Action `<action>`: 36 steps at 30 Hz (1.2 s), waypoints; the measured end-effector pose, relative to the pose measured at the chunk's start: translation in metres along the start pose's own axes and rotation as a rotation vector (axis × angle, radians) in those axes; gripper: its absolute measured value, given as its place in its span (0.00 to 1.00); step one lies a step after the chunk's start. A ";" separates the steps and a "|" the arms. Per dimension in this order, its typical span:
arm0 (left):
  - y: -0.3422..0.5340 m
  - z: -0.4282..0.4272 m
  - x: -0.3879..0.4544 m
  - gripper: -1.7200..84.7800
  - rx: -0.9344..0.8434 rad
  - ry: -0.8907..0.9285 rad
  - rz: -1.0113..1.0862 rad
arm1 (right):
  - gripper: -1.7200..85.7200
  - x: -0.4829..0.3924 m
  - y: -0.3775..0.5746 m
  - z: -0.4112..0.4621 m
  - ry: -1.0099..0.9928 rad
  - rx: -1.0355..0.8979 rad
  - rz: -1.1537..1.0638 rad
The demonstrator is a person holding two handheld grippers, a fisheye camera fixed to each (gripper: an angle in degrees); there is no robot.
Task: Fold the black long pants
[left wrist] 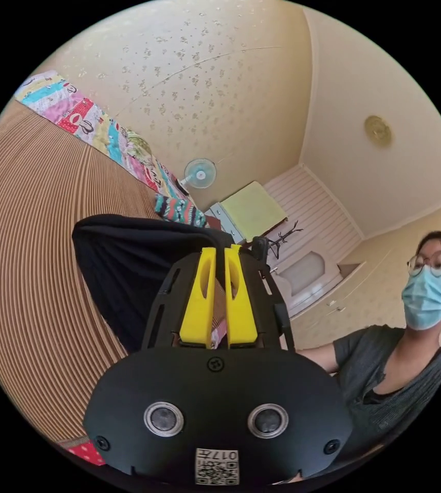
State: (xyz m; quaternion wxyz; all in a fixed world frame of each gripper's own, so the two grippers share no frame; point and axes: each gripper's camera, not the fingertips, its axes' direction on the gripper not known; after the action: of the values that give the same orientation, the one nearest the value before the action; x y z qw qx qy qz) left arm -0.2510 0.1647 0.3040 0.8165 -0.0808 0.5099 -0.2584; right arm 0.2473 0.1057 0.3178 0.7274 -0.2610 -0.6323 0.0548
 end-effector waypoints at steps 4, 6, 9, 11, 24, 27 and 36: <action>0.060 0.042 -0.009 0.07 -0.168 -0.275 -0.113 | 0.07 0.030 0.071 0.027 0.176 -0.100 0.235; 0.079 0.045 -0.019 0.09 -0.198 -0.310 -0.174 | 0.10 0.047 0.087 0.029 0.146 -0.134 0.305; 0.077 0.023 -0.014 0.11 -0.131 -0.339 -0.178 | 0.13 0.051 0.077 0.002 0.128 -0.093 0.306; 0.067 0.012 -0.010 0.15 -0.115 -0.392 -0.187 | 0.15 0.051 0.065 -0.017 0.185 -0.055 0.308; 0.017 0.055 -0.055 0.13 -0.239 -0.323 -0.287 | 0.09 0.118 0.031 0.018 0.106 -0.008 0.507; 0.001 0.034 -0.038 0.10 -0.198 -0.317 -0.216 | 0.07 0.108 0.018 0.008 -0.014 0.080 0.409; 0.029 0.019 -0.063 0.10 -0.218 -0.469 -0.248 | 0.07 0.146 0.035 0.054 0.089 -0.188 0.410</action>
State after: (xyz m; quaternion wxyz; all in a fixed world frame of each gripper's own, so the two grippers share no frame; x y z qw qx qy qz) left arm -0.2465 0.2181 0.3511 0.8608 -0.2874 0.3180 -0.2743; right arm 0.2333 0.2121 0.4360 0.7005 -0.4530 -0.5357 0.1308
